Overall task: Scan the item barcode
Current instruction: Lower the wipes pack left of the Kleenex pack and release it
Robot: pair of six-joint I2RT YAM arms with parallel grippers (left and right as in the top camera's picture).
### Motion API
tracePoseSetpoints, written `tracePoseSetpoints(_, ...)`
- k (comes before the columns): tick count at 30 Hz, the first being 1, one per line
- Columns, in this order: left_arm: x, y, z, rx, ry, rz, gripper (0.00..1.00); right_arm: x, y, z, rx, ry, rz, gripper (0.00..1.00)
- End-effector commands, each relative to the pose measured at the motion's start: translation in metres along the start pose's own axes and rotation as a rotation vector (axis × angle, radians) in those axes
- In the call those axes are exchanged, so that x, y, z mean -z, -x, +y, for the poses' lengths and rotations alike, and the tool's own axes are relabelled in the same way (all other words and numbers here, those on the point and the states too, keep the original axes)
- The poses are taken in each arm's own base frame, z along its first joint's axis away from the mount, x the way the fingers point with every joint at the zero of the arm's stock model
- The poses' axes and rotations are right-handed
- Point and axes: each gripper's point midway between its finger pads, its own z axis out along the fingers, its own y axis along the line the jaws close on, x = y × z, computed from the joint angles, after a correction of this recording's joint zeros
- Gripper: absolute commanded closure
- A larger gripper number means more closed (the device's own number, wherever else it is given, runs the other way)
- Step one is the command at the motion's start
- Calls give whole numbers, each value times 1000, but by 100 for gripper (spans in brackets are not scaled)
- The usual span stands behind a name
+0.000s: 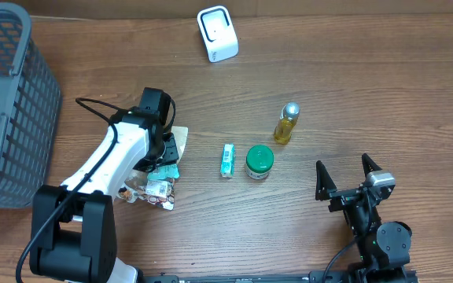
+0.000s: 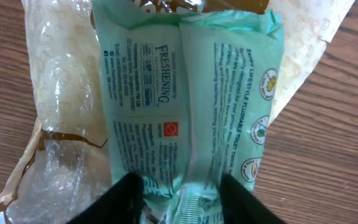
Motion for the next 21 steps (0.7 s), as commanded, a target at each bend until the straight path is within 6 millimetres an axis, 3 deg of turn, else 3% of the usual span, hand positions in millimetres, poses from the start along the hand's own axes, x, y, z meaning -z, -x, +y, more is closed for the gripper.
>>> tracePoseSetpoints(1,-17,-20,10,15,34,75,50,0,-1,-1,-7,-3,-5,0)
tracePoseSetpoints(3,-14,-19,9,12,34,74,47,0,-1,-1,-7,-3,-5,0)
tracePoseSetpoints(6,12,3,1,14,13,31,37,0,-1,-1,-7,-3,-5,0)
tracePoseSetpoints(11,40,18,-1,-6,22,9,28,0,-1,-1,-7,-3,-5,0)
tracePoseSetpoints(13,40,14,0,-7,28,28,23,0,-1,-1,-7,-3,-5,0)
tracePoseSetpoints(16,34,6,5,-10,48,53,23,0,-1,-1,-7,-3,-5,0)
tracePoseSetpoints(21,10,-7,7,-10,42,68,20,0,-1,-1,-7,-3,-5,0)
